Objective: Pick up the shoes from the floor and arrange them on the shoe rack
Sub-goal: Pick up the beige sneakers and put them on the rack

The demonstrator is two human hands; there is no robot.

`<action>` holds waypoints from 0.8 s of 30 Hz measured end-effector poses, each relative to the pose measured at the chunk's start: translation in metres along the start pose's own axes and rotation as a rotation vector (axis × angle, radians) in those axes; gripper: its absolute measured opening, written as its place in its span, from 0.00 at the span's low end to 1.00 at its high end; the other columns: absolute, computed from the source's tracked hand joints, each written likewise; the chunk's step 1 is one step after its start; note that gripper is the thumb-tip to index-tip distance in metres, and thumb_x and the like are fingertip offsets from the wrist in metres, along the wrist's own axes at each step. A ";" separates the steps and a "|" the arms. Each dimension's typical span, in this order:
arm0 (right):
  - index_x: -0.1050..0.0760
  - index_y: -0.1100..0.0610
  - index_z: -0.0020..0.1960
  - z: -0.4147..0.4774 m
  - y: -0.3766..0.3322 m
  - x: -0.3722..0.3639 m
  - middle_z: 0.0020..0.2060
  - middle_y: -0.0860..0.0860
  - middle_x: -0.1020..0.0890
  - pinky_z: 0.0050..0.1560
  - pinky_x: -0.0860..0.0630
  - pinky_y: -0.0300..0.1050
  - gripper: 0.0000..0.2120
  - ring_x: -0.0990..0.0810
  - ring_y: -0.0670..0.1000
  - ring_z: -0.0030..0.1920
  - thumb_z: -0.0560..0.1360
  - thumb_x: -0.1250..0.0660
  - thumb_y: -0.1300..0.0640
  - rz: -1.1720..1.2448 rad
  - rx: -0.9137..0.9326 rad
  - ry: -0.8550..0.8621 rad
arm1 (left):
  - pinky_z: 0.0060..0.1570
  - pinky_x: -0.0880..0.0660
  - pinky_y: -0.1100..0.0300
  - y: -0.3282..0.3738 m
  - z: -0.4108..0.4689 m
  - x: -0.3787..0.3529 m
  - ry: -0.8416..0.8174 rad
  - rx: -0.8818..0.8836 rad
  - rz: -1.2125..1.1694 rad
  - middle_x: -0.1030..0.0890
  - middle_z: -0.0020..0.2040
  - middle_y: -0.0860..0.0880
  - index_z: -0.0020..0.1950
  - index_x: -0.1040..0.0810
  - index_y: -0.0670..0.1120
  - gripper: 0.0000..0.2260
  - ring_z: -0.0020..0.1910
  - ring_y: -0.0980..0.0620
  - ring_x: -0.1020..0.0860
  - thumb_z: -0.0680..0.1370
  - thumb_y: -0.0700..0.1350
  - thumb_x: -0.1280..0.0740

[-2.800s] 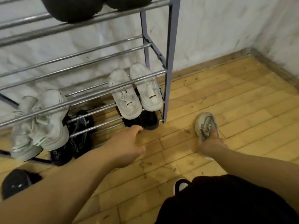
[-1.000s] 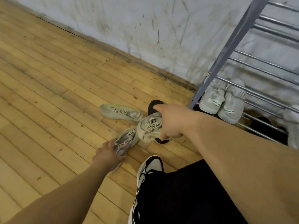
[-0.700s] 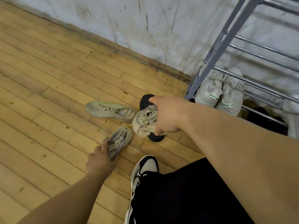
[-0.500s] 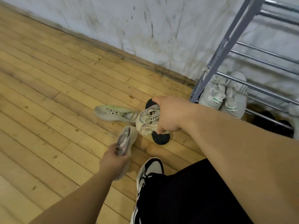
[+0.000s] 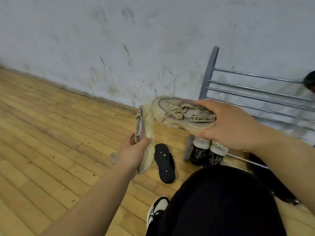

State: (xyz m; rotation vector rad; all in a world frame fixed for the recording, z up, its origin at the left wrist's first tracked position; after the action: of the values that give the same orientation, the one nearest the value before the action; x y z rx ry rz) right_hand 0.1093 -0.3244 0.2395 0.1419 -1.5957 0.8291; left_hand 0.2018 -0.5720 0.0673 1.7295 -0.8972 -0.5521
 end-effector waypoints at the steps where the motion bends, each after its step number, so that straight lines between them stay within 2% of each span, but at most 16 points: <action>1: 0.35 0.34 0.75 -0.016 0.015 0.020 0.64 0.37 0.23 0.53 0.30 0.39 0.41 0.24 0.44 0.59 0.67 0.22 0.42 0.018 -0.025 0.036 | 0.60 0.21 0.44 0.019 -0.011 -0.009 -0.033 -0.056 0.022 0.21 0.66 0.50 0.79 0.36 0.55 0.42 0.58 0.47 0.18 0.69 0.59 0.23; 3: 0.34 0.31 0.73 -0.050 0.048 0.052 0.60 0.36 0.23 0.51 0.30 0.37 0.40 0.23 0.42 0.57 0.66 0.21 0.40 0.055 -0.091 0.079 | 0.58 0.20 0.43 0.053 -0.031 -0.029 -0.097 -0.162 0.106 0.20 0.63 0.52 0.77 0.32 0.56 0.40 0.56 0.47 0.18 0.67 0.59 0.22; 5: 0.34 0.29 0.71 -0.087 0.085 0.071 0.61 0.34 0.24 0.54 0.29 0.38 0.38 0.23 0.42 0.58 0.66 0.21 0.39 0.068 -0.148 0.090 | 0.56 0.19 0.46 0.077 -0.046 -0.053 -0.159 -0.253 0.236 0.20 0.62 0.53 0.75 0.30 0.57 0.38 0.55 0.48 0.18 0.68 0.59 0.21; 7: 0.34 0.27 0.69 -0.123 0.122 0.077 0.66 0.33 0.26 0.57 0.28 0.39 0.35 0.24 0.42 0.61 0.68 0.22 0.38 0.091 -0.209 0.084 | 0.50 0.21 0.56 0.095 -0.059 -0.080 -0.215 -0.345 0.409 0.20 0.62 0.55 0.74 0.28 0.56 0.36 0.54 0.53 0.20 0.68 0.59 0.21; 9: 0.35 0.25 0.68 -0.151 0.158 0.075 0.70 0.34 0.29 0.59 0.28 0.40 0.32 0.24 0.43 0.62 0.68 0.25 0.35 0.142 -0.291 0.060 | 0.43 0.28 0.64 0.106 -0.071 -0.106 -0.265 -0.420 0.640 0.22 0.60 0.58 0.73 0.27 0.55 0.34 0.49 0.59 0.23 0.69 0.59 0.21; 11: 0.34 0.28 0.71 -0.166 0.192 0.073 0.73 0.36 0.31 0.62 0.29 0.43 0.34 0.26 0.43 0.64 0.68 0.26 0.33 0.163 -0.368 0.068 | 0.46 0.29 0.60 0.115 -0.078 -0.132 -0.315 -0.467 0.832 0.22 0.63 0.55 0.74 0.28 0.55 0.35 0.50 0.57 0.24 0.69 0.61 0.22; 13: 0.34 0.34 0.75 -0.171 0.220 0.076 0.75 0.40 0.30 0.62 0.28 0.45 0.35 0.26 0.46 0.65 0.72 0.24 0.39 0.197 -0.459 0.117 | 0.52 0.30 0.58 0.123 -0.085 -0.160 -0.372 -0.522 0.979 0.22 0.67 0.53 0.73 0.27 0.56 0.34 0.54 0.54 0.25 0.69 0.60 0.22; 17: 0.31 0.39 0.76 -0.166 0.252 0.079 0.71 0.47 0.27 0.55 0.20 0.52 0.30 0.18 0.55 0.56 0.76 0.26 0.46 0.296 -0.566 0.233 | 0.53 0.31 0.59 0.134 -0.095 -0.219 -0.519 -0.618 1.176 0.22 0.66 0.54 0.72 0.26 0.57 0.32 0.55 0.53 0.25 0.69 0.59 0.23; 20: 0.32 0.42 0.77 -0.155 0.276 0.074 0.75 0.49 0.28 0.60 0.24 0.53 0.30 0.23 0.56 0.64 0.78 0.27 0.47 0.326 -0.604 0.274 | 0.56 0.31 0.58 0.136 -0.096 -0.261 -0.639 -0.657 1.313 0.25 0.70 0.51 0.76 0.30 0.54 0.36 0.62 0.49 0.24 0.70 0.59 0.24; 24: 0.31 0.45 0.77 -0.124 0.296 0.063 0.74 0.50 0.27 0.61 0.27 0.48 0.30 0.25 0.56 0.67 0.78 0.28 0.45 0.334 -0.629 0.322 | 0.63 0.30 0.55 0.120 -0.090 -0.301 -0.764 -0.661 1.472 0.29 0.75 0.50 0.79 0.36 0.54 0.41 0.69 0.47 0.27 0.70 0.60 0.24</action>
State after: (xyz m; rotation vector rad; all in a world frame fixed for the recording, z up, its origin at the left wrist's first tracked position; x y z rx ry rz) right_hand 0.0385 -0.0132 0.1671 -0.6894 -1.5150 0.5273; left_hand 0.0483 -0.2998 0.1912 -0.0389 -1.9069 -0.3640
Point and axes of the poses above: each hand's wrist, its own z-axis towards the middle knuckle, its own x-axis out of the back of the hand, y = z × x, the point moved 6 cm from there along z, towards the middle knuckle
